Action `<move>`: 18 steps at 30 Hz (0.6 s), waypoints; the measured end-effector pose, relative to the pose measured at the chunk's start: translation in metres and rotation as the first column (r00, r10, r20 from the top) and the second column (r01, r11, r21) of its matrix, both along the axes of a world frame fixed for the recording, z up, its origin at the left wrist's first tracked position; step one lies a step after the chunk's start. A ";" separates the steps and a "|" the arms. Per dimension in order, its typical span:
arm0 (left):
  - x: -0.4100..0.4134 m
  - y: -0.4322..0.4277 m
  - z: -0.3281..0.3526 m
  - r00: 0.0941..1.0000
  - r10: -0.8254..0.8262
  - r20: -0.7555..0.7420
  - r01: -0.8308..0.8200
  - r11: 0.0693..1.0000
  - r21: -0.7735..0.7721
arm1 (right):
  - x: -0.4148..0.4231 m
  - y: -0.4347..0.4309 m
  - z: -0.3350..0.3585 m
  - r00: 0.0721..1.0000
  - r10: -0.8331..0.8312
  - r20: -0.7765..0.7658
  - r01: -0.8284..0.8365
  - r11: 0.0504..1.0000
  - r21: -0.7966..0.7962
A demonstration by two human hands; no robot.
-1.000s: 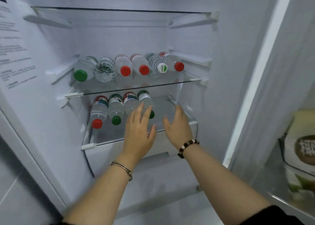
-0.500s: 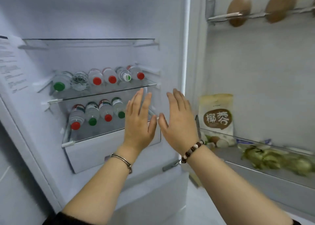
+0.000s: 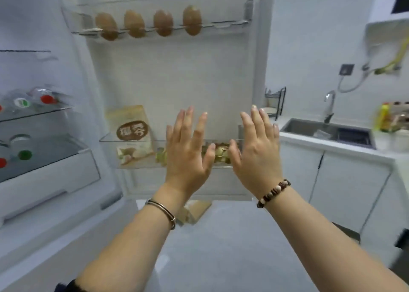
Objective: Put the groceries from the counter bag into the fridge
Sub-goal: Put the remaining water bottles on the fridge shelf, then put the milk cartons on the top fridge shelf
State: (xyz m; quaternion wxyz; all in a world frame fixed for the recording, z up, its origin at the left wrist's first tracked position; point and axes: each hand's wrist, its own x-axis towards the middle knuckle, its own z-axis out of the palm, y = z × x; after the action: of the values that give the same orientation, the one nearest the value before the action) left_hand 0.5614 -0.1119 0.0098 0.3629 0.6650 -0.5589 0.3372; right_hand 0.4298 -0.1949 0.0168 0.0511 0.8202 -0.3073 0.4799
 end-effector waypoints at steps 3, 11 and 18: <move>-0.075 -0.047 -0.016 0.992 -0.125 -0.015 0.126 0.990 0.069 | -0.086 -0.027 -0.014 0.983 -0.178 -0.043 0.180 0.983 0.041; -0.281 -0.165 -0.045 0.873 -0.486 -0.030 0.479 0.846 0.235 | -0.309 -0.073 -0.053 0.782 -0.611 -0.125 0.624 0.770 0.135; -0.460 -0.237 -0.070 0.635 -0.772 -0.021 0.729 0.590 0.346 | -0.471 -0.076 -0.073 0.448 -0.864 -0.229 0.890 0.407 0.203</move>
State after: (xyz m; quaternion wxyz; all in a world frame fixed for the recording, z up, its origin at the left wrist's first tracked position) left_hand 0.1010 -0.3492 -0.0606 0.3199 0.3923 -0.8567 0.0992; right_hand -0.0414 -0.2711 -0.0564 0.1858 0.5549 -0.7560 0.2934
